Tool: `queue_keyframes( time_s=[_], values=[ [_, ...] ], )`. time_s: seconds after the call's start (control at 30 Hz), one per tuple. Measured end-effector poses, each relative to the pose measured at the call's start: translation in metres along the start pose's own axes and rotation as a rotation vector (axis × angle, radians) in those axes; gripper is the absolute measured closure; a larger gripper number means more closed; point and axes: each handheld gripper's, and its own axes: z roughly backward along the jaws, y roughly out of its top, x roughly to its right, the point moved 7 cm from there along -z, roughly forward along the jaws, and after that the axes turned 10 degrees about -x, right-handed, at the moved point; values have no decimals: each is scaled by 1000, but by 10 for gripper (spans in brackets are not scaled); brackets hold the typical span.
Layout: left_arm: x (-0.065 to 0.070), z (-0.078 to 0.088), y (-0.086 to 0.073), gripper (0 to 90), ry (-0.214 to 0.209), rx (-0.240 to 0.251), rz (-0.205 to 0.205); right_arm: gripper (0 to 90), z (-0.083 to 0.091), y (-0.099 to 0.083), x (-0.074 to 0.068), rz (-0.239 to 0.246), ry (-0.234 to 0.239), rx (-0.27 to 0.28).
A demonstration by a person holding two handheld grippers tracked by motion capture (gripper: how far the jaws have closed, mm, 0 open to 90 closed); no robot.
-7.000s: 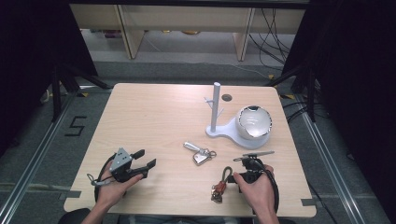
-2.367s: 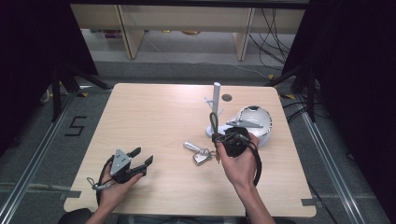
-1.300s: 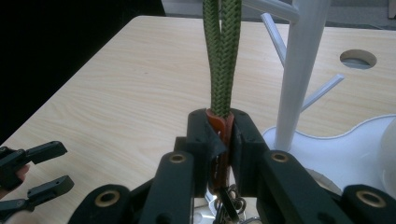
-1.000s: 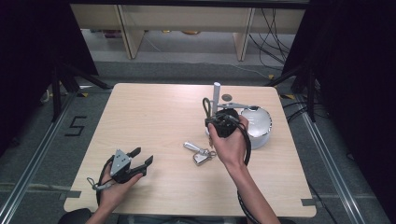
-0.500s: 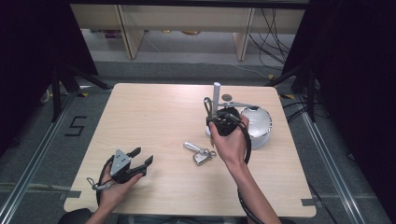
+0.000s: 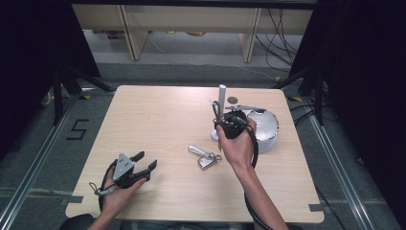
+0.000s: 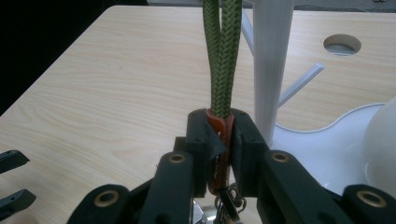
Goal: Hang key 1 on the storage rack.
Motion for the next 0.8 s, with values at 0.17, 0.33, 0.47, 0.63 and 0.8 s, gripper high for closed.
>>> queue_keyframes(
  time_s=[0.17,0.33,0.47,0.63,0.8],
  values=[
    [0,0,0,375,-1,-1,-1,792,-3,0,4,-3,-16,0],
    [0,0,0,376,-1,0,0,790,-5,1,8,-9,-26,14],
    [0,0,0,376,-1,-1,-2,779,-6,0,10,-25,-28,17],
    [0,0,0,376,-1,1,-1,754,-4,0,11,0,-41,38],
    [0,0,0,376,-1,0,-1,732,2,-2,12,-13,-41,56]
  ],
)
